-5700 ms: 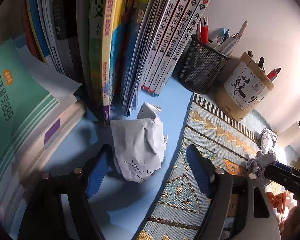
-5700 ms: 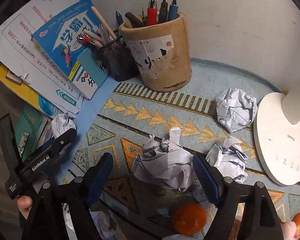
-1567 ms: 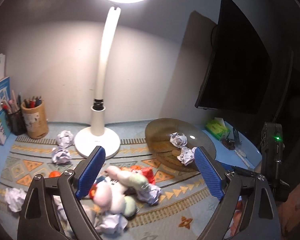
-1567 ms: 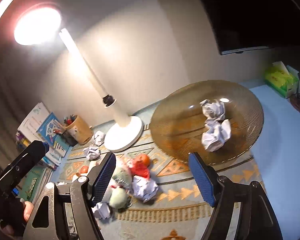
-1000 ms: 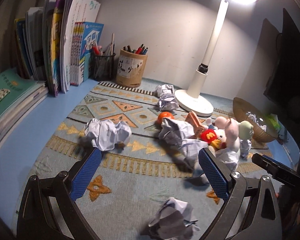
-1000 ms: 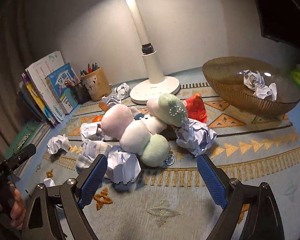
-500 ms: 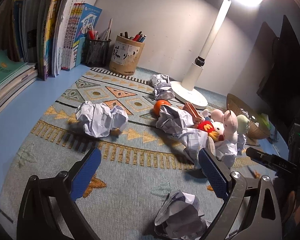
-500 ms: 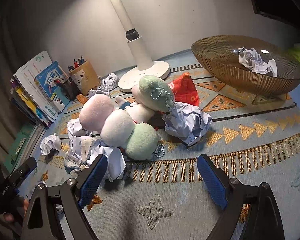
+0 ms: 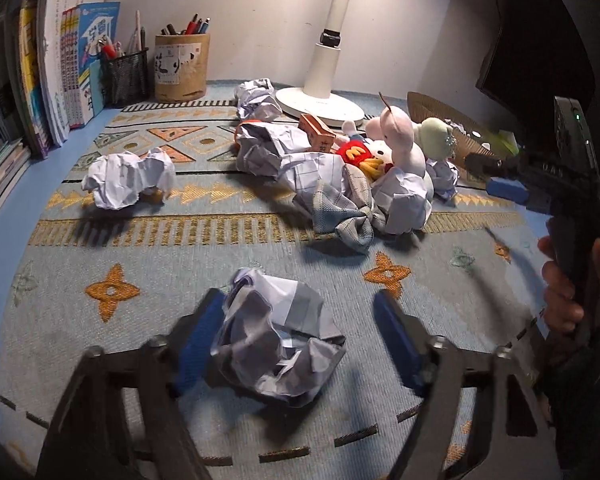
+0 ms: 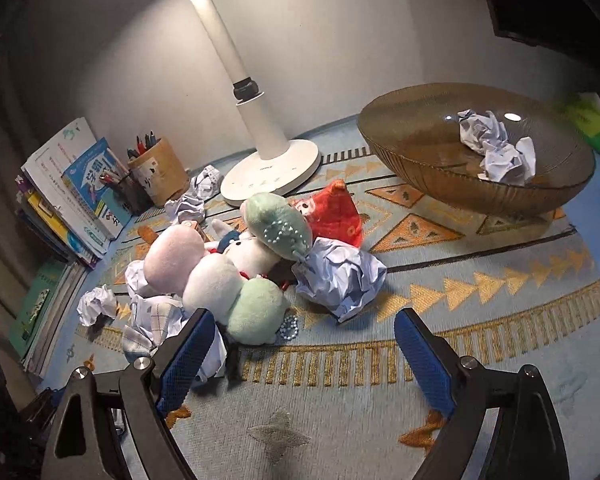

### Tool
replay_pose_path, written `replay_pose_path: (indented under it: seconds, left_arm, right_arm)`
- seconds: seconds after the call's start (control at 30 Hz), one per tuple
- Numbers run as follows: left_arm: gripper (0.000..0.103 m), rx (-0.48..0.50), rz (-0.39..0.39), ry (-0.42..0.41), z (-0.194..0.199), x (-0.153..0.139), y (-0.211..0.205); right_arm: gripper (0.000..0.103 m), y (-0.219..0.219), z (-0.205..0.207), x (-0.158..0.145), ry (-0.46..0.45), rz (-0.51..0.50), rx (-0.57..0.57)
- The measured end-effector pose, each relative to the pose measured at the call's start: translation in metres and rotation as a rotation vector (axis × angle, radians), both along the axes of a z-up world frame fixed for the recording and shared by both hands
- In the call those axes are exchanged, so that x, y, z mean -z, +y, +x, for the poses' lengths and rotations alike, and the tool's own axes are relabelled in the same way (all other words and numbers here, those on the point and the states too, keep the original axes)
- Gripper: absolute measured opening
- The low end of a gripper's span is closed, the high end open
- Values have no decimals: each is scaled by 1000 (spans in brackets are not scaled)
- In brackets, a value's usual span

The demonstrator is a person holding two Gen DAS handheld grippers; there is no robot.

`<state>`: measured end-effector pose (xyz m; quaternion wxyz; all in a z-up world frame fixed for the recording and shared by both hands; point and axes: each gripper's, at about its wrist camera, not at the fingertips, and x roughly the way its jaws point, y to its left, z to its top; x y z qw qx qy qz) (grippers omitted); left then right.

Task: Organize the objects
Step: 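Grasp a crumpled paper ball from the rug with the left gripper, then grasp the pink-white-green plush with the right gripper while the left gripper holds paper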

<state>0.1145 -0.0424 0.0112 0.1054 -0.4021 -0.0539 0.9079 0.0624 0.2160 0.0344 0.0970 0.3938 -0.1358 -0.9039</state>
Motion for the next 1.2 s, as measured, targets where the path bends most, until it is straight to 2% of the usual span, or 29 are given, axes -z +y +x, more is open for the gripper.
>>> replay_pose_path:
  seconds: [0.1, 0.23, 0.3, 0.37, 0.4, 0.5, 0.53, 0.6, 0.8, 0.9, 1.0, 1.07, 1.2]
  left_arm:
    - [40, 4, 30, 6, -7, -1, 3]
    - [40, -2, 44, 59, -18, -12, 3]
    - [40, -8, 67, 81, -25, -17, 0]
    - [40, -18, 97, 93, -30, -16, -4]
    - [40, -22, 115, 96, -31, -13, -6]
    - [40, -58, 125, 93, -31, -5, -10]
    - [40, -61, 140, 122, -28, -8, -13]
    - [40, -67, 136, 133, -27, -8, -14]
    - [40, -54, 91, 117, -30, -6, -7]
    - [40, -52, 87, 117, -30, -5, -7]
    - [40, -61, 80, 113, -30, -5, -7]
    - [40, -67, 74, 110, -31, -5, -7]
    - [40, -71, 59, 100, -32, -4, -5]
  right_arm:
    - [91, -1, -13, -14, -10, 14, -18]
    - [87, -30, -30, -22, 16, 173, -32]
    - [73, -43, -38, -22, 22, 214, -46]
    - [66, -56, -47, -17, 12, 277, -55]
    - [52, -60, -50, -14, 2, 296, -55]
    - [34, -59, -51, -9, -14, 296, -45]
    - [31, -55, -49, -9, -8, 289, -41]
    - [30, -43, -45, -13, -4, 225, -31]
    - [29, 25, -6, -44, 82, -140, 41]
    - [29, 56, 20, -39, 55, -245, 108]
    - [29, 76, 44, -18, -12, -349, 159]
    - [29, 83, 58, -3, -62, -365, 195]
    - [29, 81, 74, 20, -161, -254, 202]
